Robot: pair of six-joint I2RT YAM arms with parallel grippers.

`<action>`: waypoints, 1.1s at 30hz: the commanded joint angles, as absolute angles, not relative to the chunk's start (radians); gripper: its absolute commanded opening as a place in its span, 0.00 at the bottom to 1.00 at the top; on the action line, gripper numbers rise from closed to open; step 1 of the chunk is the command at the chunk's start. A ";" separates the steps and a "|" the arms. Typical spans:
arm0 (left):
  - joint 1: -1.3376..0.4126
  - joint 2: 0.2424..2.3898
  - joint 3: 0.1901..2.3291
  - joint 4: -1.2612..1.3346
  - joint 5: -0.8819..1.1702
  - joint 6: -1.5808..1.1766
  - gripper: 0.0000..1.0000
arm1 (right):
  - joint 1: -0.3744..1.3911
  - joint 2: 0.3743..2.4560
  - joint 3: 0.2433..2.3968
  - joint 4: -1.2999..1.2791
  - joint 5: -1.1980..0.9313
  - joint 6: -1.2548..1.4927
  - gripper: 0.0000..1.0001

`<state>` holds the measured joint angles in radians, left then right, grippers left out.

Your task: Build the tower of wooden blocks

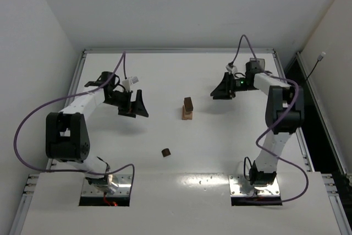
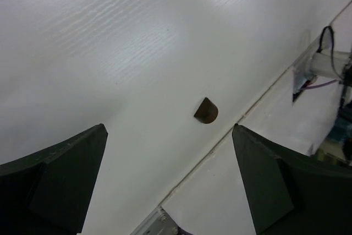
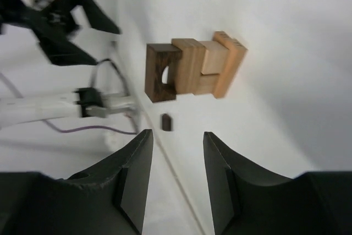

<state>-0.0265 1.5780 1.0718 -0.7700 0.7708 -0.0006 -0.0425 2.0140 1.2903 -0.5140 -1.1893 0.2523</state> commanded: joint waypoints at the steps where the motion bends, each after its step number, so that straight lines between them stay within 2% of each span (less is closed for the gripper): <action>1: -0.089 1.488 1.048 -0.744 0.677 0.037 0.96 | -0.038 1.837 1.312 -0.678 -0.896 0.006 0.39; 4: -0.153 1.454 1.039 -0.744 0.652 0.048 0.96 | -0.005 1.712 1.241 -0.687 -0.767 -0.032 0.35; 8: -0.202 1.445 1.039 -0.735 0.579 0.048 0.93 | 0.076 1.542 1.123 -0.644 -0.546 -0.058 0.21; 11: -0.212 1.434 1.039 -0.720 0.542 0.048 0.90 | 0.129 1.480 1.088 -0.635 -0.388 -0.058 0.09; 14: -0.230 1.394 1.019 -0.703 0.490 0.029 0.85 | 0.140 1.457 1.078 -0.635 -0.303 -0.058 0.05; 18: -0.323 1.336 0.968 -0.684 0.431 0.075 0.84 | 0.103 1.457 1.078 -0.644 -0.230 -0.058 0.05; 23: -0.527 1.281 0.916 -0.675 0.368 0.161 0.84 | 0.031 1.448 1.055 -0.663 -0.198 -0.084 0.05; 33: -0.776 1.331 0.936 -0.689 0.298 0.285 0.78 | -0.162 1.401 1.161 -0.788 -0.219 -0.210 0.05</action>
<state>-0.7147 1.3121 0.9180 -0.7013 0.3271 0.2031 -0.1307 1.4425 1.0874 -0.7483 -0.2169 -0.1566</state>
